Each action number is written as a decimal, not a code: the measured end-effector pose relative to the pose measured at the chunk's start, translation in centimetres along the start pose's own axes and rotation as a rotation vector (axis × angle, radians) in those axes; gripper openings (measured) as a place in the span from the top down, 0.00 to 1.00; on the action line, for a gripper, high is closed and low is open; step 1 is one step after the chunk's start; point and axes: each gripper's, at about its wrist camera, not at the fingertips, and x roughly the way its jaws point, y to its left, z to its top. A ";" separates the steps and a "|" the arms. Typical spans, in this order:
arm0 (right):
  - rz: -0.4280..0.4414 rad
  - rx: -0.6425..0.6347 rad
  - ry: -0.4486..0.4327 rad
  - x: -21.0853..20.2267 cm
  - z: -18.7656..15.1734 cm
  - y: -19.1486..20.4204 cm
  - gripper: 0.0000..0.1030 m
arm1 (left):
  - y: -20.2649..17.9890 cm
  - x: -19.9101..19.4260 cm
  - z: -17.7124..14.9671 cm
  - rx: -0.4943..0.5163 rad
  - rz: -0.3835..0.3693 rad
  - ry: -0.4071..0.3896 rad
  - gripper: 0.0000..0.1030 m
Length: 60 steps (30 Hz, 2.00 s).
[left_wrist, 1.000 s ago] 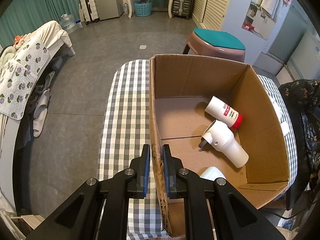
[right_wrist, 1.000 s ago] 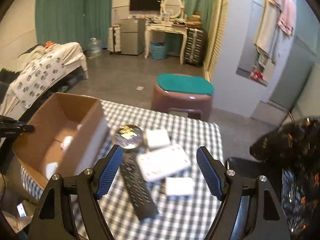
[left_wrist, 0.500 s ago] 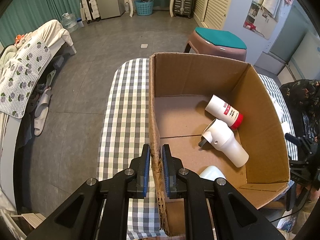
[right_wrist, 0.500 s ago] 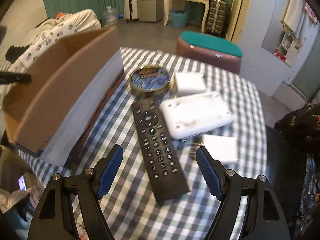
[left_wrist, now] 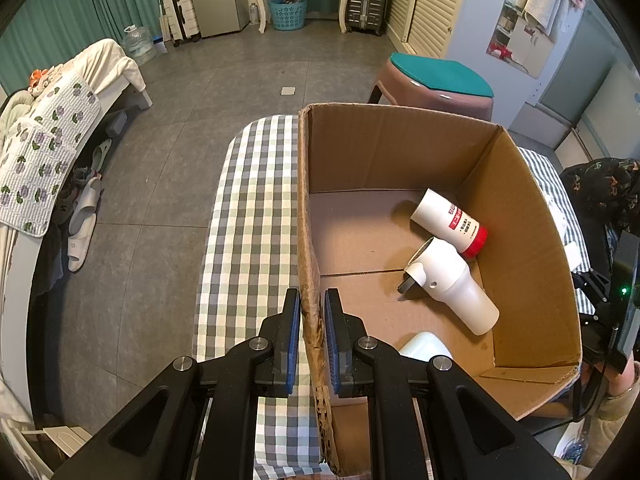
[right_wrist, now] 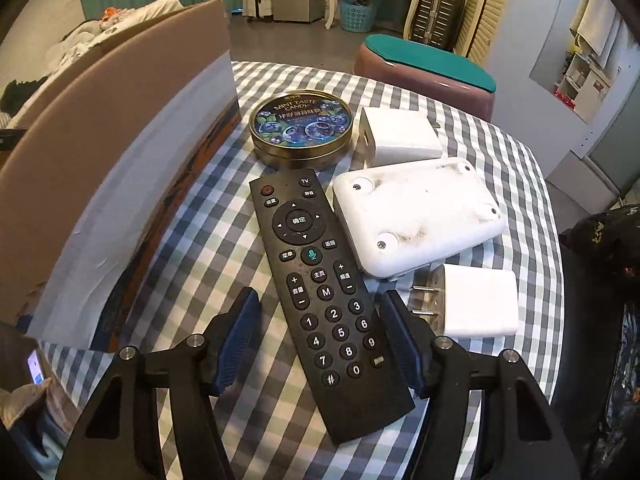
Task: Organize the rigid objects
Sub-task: 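Move the right gripper back over the black TV remote, then grasp the black TV remote with the right gripper and lift it, then carry the remote over the box and release it inside with the right gripper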
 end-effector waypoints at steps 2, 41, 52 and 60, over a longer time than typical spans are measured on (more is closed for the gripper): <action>0.002 0.010 -0.003 0.4 0.5 -0.1 0.43 | 0.0 0.0 0.0 0.000 0.000 0.001 0.89; 0.021 -0.099 -0.280 -12.8 6.0 2.5 0.60 | -0.1 0.2 0.0 -0.001 -0.008 -0.003 0.89; 0.204 -0.199 -0.326 -13.2 11.9 10.5 0.60 | -0.1 0.3 0.2 0.001 -0.015 -0.007 0.89; 0.256 -0.236 -0.202 -7.6 12.6 14.9 0.60 | 0.1 0.3 0.1 0.005 -0.031 -0.013 0.89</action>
